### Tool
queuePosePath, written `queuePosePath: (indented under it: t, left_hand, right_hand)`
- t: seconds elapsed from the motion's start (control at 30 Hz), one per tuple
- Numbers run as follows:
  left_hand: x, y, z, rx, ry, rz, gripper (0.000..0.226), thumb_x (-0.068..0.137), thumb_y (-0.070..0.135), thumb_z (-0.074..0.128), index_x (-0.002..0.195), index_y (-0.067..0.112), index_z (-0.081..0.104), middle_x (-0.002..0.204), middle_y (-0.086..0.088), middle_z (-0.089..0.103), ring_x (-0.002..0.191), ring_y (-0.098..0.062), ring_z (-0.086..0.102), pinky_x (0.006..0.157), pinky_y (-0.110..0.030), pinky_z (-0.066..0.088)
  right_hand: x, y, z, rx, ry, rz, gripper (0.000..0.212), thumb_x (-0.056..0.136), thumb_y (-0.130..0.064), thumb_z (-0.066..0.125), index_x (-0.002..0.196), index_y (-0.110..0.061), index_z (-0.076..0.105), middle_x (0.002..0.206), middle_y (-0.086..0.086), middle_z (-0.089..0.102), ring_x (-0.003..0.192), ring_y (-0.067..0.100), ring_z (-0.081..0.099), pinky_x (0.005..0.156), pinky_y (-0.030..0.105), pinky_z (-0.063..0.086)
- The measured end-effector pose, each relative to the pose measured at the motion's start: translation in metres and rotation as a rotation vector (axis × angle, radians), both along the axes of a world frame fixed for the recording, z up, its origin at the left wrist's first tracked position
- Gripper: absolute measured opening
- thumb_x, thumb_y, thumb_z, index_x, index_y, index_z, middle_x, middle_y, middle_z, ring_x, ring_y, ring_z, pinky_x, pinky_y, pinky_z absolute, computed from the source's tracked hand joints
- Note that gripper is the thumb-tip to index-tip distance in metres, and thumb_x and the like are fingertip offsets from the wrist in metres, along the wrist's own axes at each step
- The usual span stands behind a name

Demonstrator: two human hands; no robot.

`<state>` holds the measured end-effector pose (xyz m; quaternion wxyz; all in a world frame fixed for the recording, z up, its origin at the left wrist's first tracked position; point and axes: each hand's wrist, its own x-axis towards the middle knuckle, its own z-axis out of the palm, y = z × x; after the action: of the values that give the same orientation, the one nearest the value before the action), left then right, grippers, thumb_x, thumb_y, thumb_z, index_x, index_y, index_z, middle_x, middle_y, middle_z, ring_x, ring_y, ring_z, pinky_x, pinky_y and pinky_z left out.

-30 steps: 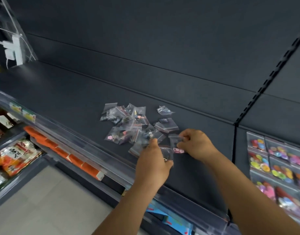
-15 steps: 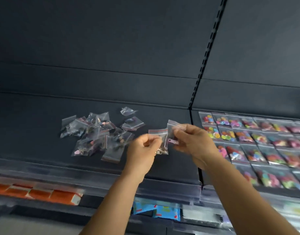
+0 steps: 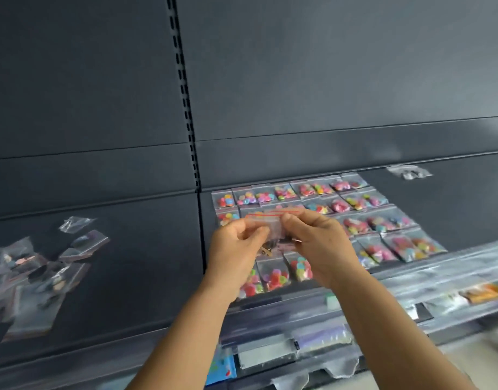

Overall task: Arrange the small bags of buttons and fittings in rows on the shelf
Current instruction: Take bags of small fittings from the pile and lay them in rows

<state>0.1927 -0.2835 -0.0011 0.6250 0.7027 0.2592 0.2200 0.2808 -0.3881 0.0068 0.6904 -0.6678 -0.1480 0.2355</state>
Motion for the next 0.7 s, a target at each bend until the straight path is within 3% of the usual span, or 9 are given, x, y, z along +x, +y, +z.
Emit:
queuePosePath:
  t: [0.07, 0.17, 0.37, 0.57, 0.7]
  left_hand:
    - [0.025, -0.027, 0.002, 0.04, 0.002, -0.019, 0.009, 0.089, 0.021, 0.063, 0.088, 0.024, 0.071, 0.082, 0.011, 0.073, 0.077, -0.001, 0.067, 0.066, -0.01, 0.051]
    - [0.067, -0.073, 0.003, 0.026, 0.001, -0.027, 0.008, 0.089, 0.022, 0.063, 0.087, 0.023, 0.07, 0.082, 0.01, 0.073, 0.079, -0.004, 0.067, 0.07, -0.016, 0.051]
    - [0.15, -0.163, 0.003, 0.008, -0.001, -0.065, 0.011, 0.088, 0.02, 0.064, 0.079, 0.022, 0.07, 0.077, 0.007, 0.073, 0.074, -0.008, 0.068, 0.071, -0.023, 0.054]
    - [0.218, -0.219, 0.0, 0.072, 0.033, -0.086, 0.011, 0.088, 0.023, 0.062, 0.081, 0.025, 0.07, 0.078, 0.009, 0.073, 0.072, -0.003, 0.066, 0.069, -0.017, 0.053]
    - [0.266, -0.236, -0.003, 0.118, 0.068, -0.109, 0.014, 0.088, 0.025, 0.061, 0.092, 0.017, 0.072, 0.084, 0.007, 0.073, 0.08, -0.01, 0.068, 0.075, -0.029, 0.057]
  right_hand:
    - [0.022, -0.029, 0.0, 0.027, -0.012, -0.032, 0.017, 0.09, -0.014, 0.06, 0.08, -0.01, 0.074, 0.082, 0.014, 0.071, 0.08, 0.028, 0.065, 0.078, 0.037, 0.055]
    - [0.06, -0.078, 0.002, 0.055, 0.0, -0.083, 0.016, 0.087, -0.011, 0.063, 0.075, -0.011, 0.073, 0.076, 0.011, 0.067, 0.073, 0.022, 0.06, 0.067, 0.029, 0.053]
    - [0.138, -0.171, 0.001, -0.001, -0.021, -0.132, 0.016, 0.086, -0.012, 0.065, 0.074, -0.007, 0.074, 0.073, 0.013, 0.068, 0.07, 0.025, 0.06, 0.073, 0.04, 0.052]
    - [0.203, -0.228, -0.007, -0.027, -0.007, -0.206, 0.018, 0.086, -0.011, 0.064, 0.073, -0.014, 0.076, 0.076, 0.014, 0.072, 0.072, 0.026, 0.064, 0.081, 0.047, 0.056]
    - [0.24, -0.248, -0.012, -0.034, 0.037, -0.27, 0.014, 0.086, -0.018, 0.066, 0.078, -0.012, 0.075, 0.078, 0.011, 0.072, 0.074, 0.025, 0.064, 0.079, 0.041, 0.055]
